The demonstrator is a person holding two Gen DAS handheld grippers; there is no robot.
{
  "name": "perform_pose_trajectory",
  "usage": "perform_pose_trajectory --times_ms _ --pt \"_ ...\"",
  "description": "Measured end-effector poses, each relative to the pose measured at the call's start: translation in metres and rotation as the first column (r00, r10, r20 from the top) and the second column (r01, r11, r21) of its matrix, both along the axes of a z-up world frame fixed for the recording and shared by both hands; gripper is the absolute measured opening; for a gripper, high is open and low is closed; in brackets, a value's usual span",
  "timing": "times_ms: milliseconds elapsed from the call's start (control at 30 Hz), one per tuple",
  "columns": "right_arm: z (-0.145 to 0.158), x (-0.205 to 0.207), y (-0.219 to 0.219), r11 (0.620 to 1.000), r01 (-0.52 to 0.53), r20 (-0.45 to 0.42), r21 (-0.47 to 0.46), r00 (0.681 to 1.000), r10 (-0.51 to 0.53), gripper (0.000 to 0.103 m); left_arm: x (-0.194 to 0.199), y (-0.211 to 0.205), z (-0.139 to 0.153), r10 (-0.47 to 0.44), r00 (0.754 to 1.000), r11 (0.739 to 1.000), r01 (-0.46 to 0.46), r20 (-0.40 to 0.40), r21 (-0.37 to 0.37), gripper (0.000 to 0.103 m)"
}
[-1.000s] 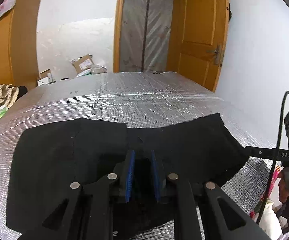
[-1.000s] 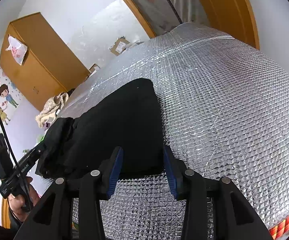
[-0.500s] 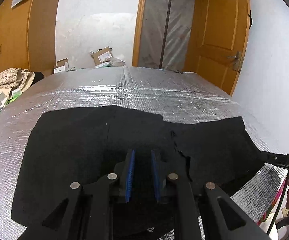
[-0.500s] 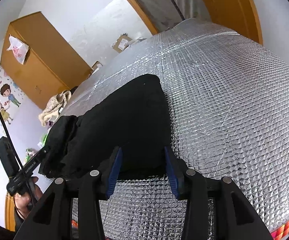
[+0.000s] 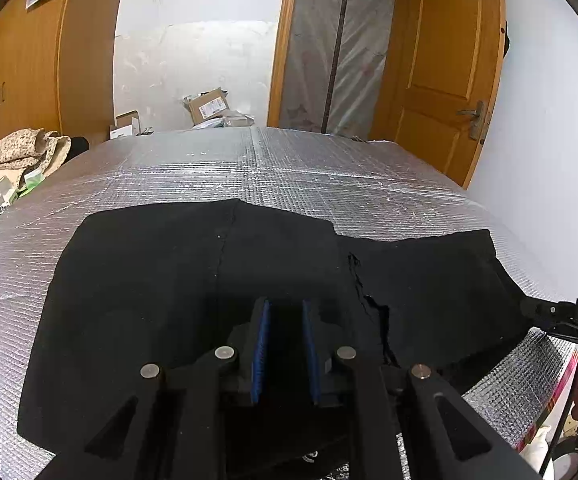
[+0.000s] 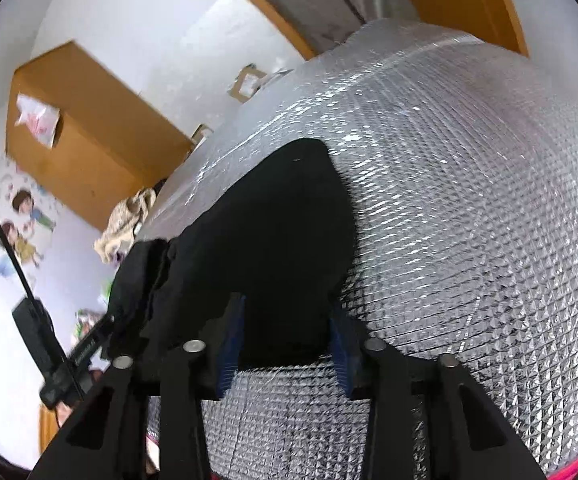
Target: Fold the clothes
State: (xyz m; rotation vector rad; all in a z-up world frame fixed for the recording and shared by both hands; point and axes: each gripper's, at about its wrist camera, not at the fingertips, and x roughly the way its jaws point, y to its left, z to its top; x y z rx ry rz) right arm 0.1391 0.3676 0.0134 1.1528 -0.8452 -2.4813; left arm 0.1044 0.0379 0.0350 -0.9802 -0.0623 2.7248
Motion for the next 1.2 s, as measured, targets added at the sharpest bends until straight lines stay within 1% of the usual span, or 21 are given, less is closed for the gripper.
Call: perform_pose_trajectory --times_ms 133,233,400,567,767,933,1067,1200 --pt "0.000 -0.001 -0.004 1.000 0.007 0.012 0.020 1.000 -0.007 0.019 0.000 0.001 -0.002 -0.001 1.000 1.000 0.001 0.007 -0.010 0.017" --pt "0.008 0.003 -0.005 1.000 0.020 -0.010 0.015 1.000 -0.020 0.017 0.002 0.004 -0.001 0.005 1.000 1.000 -0.005 0.008 -0.020 0.017" --pt "0.041 0.009 -0.011 1.000 -0.010 -0.105 0.023 0.994 0.012 0.016 0.002 -0.003 0.003 0.037 0.999 0.999 -0.037 0.010 -0.024 0.017" --pt "0.081 0.011 -0.037 0.996 -0.084 -0.207 0.039 0.974 0.090 0.016 0.000 -0.014 0.010 0.090 0.996 0.995 -0.089 0.006 -0.034 0.017" --pt "0.123 0.004 -0.083 0.977 -0.203 -0.304 0.067 0.928 0.214 0.016 0.002 -0.039 0.024 0.152 0.988 0.988 -0.152 -0.021 -0.008 0.017" --pt "0.147 -0.005 -0.125 0.951 -0.296 -0.350 0.093 0.884 0.309 0.016 0.011 -0.066 0.038 0.192 0.980 0.981 -0.191 -0.061 0.022 0.017" --pt "0.161 -0.014 -0.168 0.916 -0.380 -0.370 0.126 0.839 0.399 0.016 0.020 -0.089 0.046 0.229 0.970 0.973 -0.226 -0.081 0.044 0.017" --pt "0.161 -0.024 -0.215 0.869 -0.469 -0.352 0.156 0.796 0.493 0.016 0.033 -0.113 0.052 0.272 0.958 0.962 -0.267 -0.095 0.064 0.017"
